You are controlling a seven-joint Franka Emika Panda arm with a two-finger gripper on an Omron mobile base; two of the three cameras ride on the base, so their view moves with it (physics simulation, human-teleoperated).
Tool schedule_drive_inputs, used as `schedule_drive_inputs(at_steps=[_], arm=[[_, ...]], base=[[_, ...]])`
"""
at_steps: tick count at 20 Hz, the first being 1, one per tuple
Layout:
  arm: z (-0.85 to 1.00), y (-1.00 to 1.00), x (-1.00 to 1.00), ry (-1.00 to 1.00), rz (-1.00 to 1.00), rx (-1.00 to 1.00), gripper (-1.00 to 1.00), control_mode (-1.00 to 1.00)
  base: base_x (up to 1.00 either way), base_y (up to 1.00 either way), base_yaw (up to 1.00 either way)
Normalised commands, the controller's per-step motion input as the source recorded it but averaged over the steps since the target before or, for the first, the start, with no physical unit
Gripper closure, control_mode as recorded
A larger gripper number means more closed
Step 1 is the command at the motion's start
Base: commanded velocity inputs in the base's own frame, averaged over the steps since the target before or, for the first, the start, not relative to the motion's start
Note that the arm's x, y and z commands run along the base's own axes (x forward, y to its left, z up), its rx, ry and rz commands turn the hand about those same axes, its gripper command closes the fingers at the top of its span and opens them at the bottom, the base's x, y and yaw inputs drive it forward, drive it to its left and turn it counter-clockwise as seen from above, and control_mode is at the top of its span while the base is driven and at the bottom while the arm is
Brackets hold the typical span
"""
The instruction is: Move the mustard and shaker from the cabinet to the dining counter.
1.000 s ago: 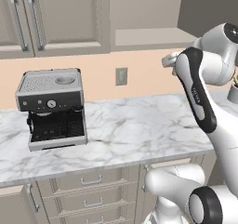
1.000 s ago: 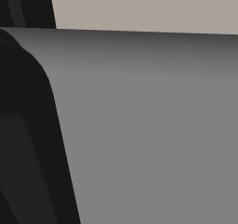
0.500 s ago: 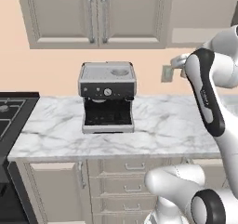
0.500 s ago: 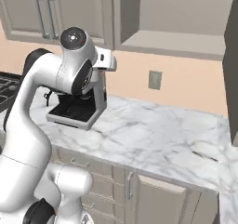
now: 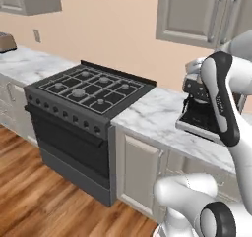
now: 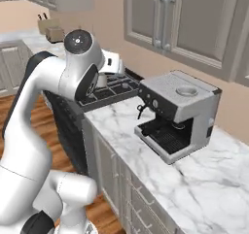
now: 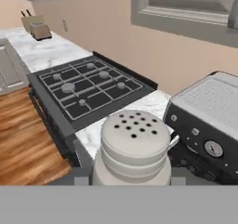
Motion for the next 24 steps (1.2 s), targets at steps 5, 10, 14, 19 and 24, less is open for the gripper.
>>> schedule_drive_inputs(at_steps=[5, 10, 14, 19, 24], arm=[[0.00, 0.00, 0.00, 0.00, 0.00, 0.00, 1.00, 1.00], [0.00, 0.00, 0.00, 0.00, 0.00, 0.00, 1.00, 1.00], [0.00, 0.00, 0.00, 0.00, 0.00, 0.00, 1.00, 1.00], [0.00, 0.00, 0.00, 0.00, 0.00, 0.00, 1.00, 1.00], [0.00, 0.00, 0.00, 0.00, 0.00, 0.00, 1.00, 1.00]], base=[[-0.18, 0.00, 1.00], [-0.18, 0.00, 1.00], [-0.17, 0.00, 1.00], [-0.17, 0.00, 1.00], [-0.16, 0.00, 1.00]])
